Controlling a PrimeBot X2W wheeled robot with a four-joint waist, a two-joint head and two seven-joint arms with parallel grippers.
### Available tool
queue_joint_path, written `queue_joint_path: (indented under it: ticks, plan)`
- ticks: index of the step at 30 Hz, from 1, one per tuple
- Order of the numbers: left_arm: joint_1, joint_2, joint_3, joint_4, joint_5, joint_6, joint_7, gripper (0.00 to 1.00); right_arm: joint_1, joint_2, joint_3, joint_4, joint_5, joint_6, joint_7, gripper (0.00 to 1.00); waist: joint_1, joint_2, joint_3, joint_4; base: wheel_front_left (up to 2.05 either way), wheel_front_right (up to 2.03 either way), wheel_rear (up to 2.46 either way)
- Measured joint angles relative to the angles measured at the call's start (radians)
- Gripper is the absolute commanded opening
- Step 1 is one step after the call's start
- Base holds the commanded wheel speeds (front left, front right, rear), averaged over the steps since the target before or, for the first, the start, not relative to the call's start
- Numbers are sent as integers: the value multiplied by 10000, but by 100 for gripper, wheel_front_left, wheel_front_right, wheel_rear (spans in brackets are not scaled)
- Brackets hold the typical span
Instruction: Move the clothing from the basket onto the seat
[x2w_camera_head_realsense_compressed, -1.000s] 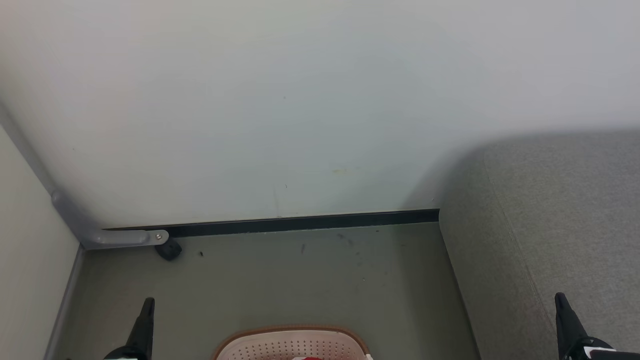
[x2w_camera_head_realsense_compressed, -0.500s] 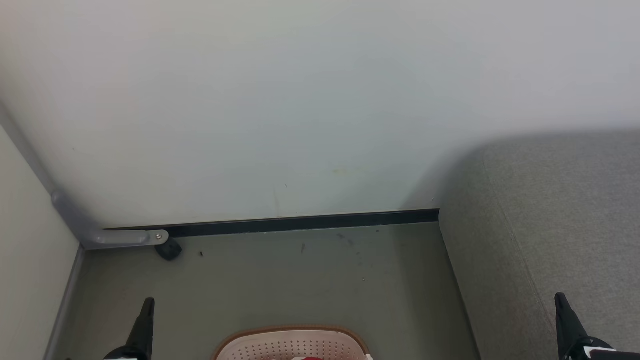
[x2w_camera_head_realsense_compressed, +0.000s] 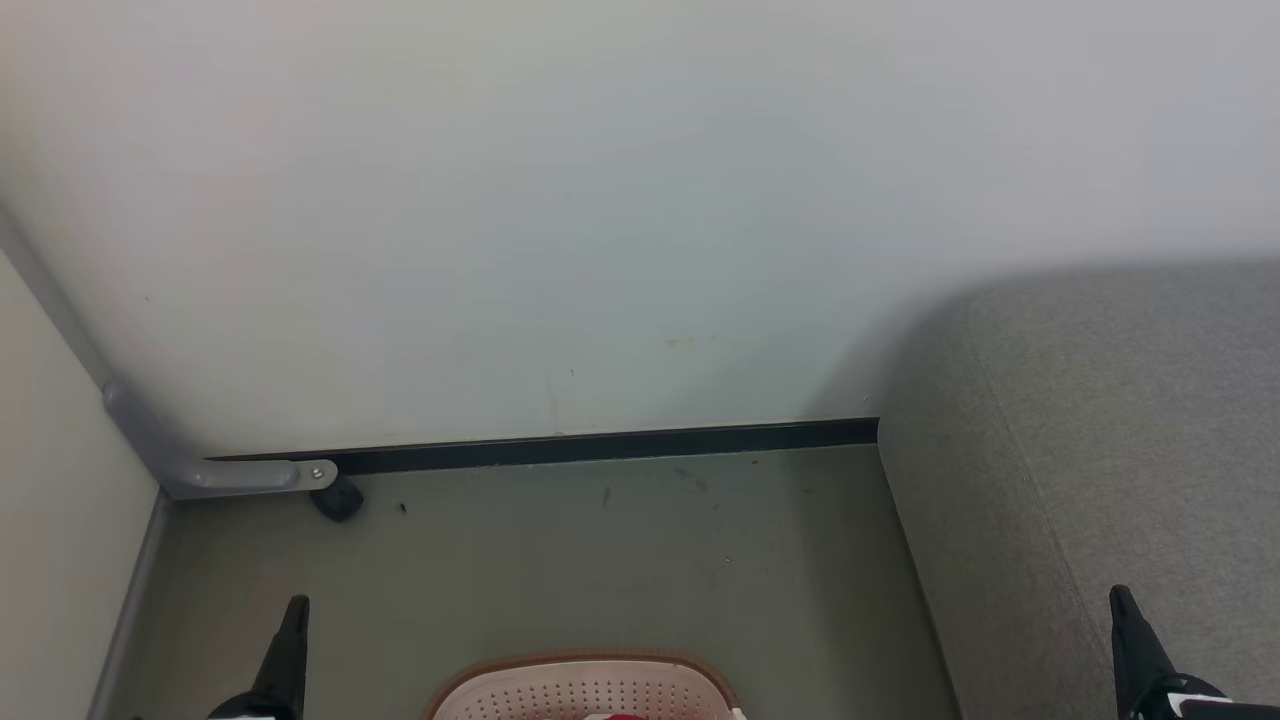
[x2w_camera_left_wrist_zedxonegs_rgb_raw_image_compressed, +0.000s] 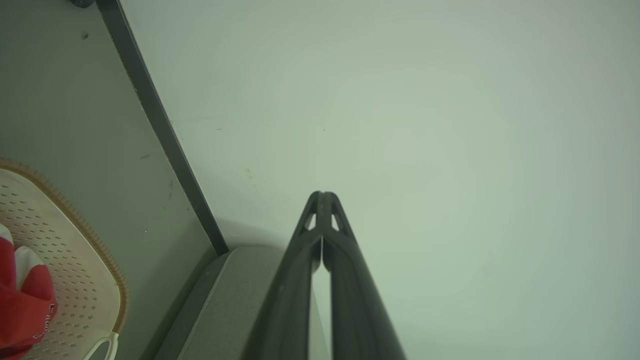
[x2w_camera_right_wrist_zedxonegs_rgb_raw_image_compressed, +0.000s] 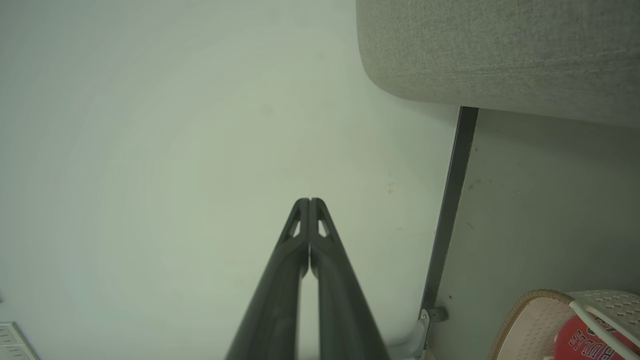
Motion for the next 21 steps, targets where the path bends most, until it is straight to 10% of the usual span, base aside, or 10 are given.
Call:
queue_joint_path:
  ticks: [20,21]
  plan:
    - [0,0,0,0,0,0,0,0,0,0,0,0,0,0,0,0,0,0,0,0,0,0,0]
    - [0,0,0,0,0,0,0,100,0,0,0,0,0,0,0,100,0,0,0,0,0,0,0]
